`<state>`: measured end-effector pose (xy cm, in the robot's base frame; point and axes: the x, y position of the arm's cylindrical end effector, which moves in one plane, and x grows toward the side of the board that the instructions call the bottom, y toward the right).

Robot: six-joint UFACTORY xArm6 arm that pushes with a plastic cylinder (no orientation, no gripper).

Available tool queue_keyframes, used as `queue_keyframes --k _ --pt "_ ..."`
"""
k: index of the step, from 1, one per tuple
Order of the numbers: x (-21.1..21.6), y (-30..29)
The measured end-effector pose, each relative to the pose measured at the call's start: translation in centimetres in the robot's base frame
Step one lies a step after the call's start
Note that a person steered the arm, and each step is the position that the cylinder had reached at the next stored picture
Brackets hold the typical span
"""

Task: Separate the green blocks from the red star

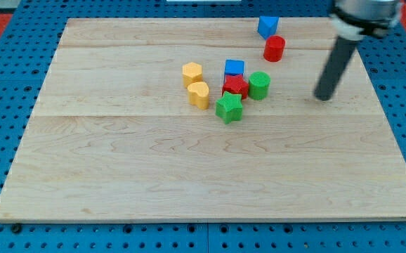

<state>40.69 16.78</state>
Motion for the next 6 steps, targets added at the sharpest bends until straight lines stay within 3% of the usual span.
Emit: queue_keyframes --k 1,2,3,4,6 --pt "-3.7 -1.3" --pt "-4.6 -7.8" --pt "-2.6 -10.1" --pt "3.1 -11.1" --pt "4.9 -16.5"
